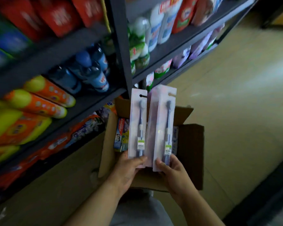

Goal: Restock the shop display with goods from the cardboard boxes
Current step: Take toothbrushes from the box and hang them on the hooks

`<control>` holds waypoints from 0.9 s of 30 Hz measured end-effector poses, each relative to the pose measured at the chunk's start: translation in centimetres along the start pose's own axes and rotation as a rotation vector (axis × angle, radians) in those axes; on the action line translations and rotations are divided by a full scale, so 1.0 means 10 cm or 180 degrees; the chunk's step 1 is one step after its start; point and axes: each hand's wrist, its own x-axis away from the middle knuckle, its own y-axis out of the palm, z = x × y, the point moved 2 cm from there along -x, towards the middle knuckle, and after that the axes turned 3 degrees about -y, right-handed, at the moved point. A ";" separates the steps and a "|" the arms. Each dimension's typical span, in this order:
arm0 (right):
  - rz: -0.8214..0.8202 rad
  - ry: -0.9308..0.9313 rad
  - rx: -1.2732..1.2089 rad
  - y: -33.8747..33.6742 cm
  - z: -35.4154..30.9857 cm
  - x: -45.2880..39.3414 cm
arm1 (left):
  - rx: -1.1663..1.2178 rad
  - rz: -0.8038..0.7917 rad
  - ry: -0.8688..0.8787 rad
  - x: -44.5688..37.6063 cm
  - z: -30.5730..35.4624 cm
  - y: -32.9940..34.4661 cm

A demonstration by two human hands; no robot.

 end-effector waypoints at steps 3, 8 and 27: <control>-0.0155 -0.0081 0.0077 0.18 -0.35 0.43 | 0.0023 -0.0136 0.0167 0.53 0.23 0.05; -0.0500 -0.0302 0.0162 0.48 -0.81 1.05 | 0.0052 -0.0084 0.0655 1.33 0.58 0.10; -0.1036 -0.2377 0.1254 1.52 -1.84 2.37 | 0.0215 0.0848 0.2875 3.39 1.34 -0.24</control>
